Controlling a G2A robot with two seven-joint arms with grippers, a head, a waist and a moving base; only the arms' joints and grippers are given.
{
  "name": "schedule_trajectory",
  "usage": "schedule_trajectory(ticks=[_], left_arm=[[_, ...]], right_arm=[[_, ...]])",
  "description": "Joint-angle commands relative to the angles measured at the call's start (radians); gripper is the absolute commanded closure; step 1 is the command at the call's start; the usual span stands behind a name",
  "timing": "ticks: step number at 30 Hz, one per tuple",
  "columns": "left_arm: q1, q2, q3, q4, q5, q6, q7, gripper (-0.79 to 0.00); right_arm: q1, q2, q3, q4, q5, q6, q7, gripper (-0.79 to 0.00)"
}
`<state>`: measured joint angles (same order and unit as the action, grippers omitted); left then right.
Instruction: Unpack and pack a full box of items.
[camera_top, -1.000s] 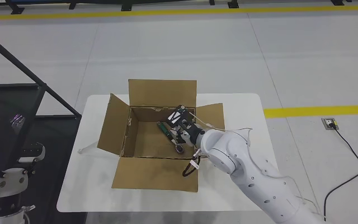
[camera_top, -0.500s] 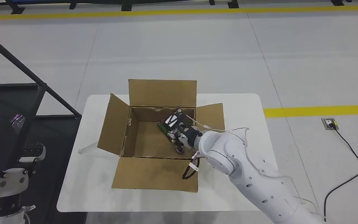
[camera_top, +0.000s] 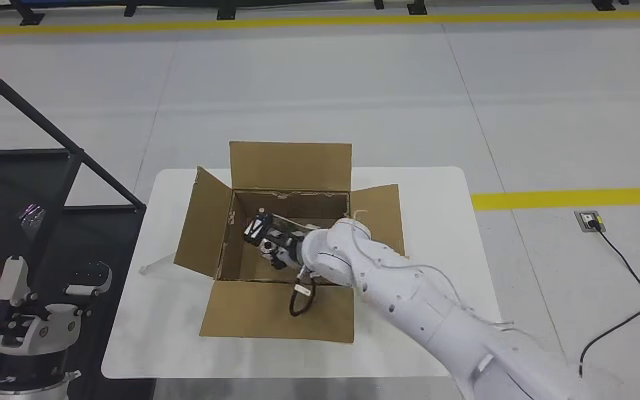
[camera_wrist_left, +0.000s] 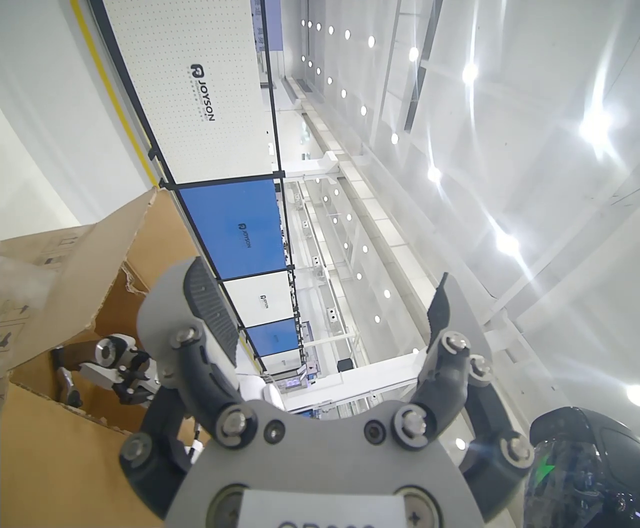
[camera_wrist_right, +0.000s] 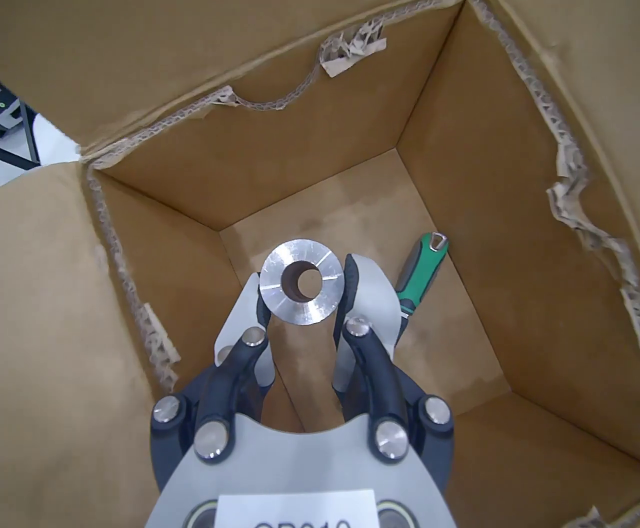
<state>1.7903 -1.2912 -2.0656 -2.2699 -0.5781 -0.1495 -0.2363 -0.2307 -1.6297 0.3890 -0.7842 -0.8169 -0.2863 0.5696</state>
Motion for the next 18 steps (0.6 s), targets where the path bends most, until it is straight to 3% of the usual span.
schedule_trajectory(ticks=[1,8,13,18], left_arm=[[0.0,0.0,0.0,0.0,0.0,0.0,0.0,-0.785],[0.0,0.0,0.0,0.0,0.0,0.0,0.0,-0.785],[0.0,0.0,0.0,0.0,0.0,0.0,0.0,-0.785],[0.0,0.0,0.0,0.0,0.0,0.0,0.0,-0.785]], right_arm=[[0.015,-0.046,-0.019,0.111,0.012,0.017,-0.021,0.0],[0.05,-0.15,-0.025,0.386,0.072,-0.042,-0.103,0.0],[0.059,-0.193,-0.03,0.472,0.063,-0.065,-0.135,0.0],[0.056,-0.226,-0.029,0.528,0.053,-0.016,-0.144,0.0]])
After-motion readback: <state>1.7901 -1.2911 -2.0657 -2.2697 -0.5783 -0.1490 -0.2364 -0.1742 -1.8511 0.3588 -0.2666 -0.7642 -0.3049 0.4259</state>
